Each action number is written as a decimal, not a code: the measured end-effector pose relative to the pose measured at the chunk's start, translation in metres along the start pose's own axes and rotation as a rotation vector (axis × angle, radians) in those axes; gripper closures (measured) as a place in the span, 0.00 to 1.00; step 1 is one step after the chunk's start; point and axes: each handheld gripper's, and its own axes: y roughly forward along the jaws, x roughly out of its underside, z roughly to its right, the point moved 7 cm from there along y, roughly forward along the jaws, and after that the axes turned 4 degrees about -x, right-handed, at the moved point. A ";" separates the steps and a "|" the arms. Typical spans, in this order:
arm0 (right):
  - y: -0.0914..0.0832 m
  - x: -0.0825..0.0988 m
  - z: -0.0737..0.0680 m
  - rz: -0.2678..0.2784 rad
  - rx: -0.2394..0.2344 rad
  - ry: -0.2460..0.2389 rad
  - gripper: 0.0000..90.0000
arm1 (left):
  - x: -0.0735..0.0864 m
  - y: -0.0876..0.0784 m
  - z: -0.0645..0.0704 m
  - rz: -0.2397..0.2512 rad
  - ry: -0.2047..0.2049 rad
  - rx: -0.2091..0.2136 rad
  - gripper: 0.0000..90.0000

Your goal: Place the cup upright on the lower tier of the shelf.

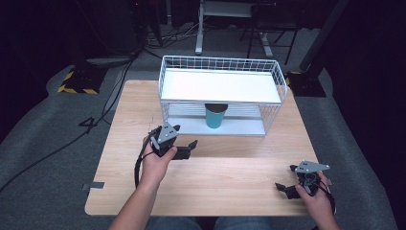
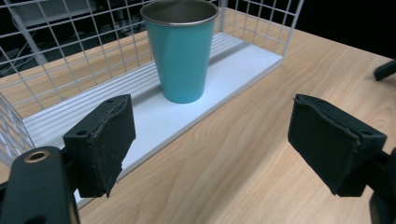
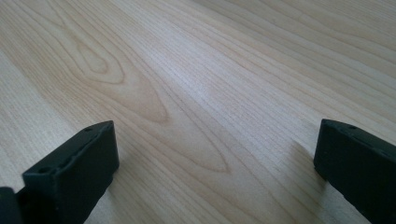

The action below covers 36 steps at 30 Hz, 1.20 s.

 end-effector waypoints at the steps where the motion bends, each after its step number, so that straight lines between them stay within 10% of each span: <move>1: 0.000 0.000 0.000 0.000 0.000 0.000 0.00 | 0.001 -0.002 0.002 -0.001 -0.003 0.009 0.17; 14: 0.000 0.000 0.000 0.000 0.000 0.000 0.00 | 0.013 -0.031 0.019 -0.014 0.057 0.089 0.17; 36: 0.000 0.000 0.000 0.000 0.001 0.000 0.00 | 0.065 -0.093 0.028 -0.107 0.100 0.109 0.17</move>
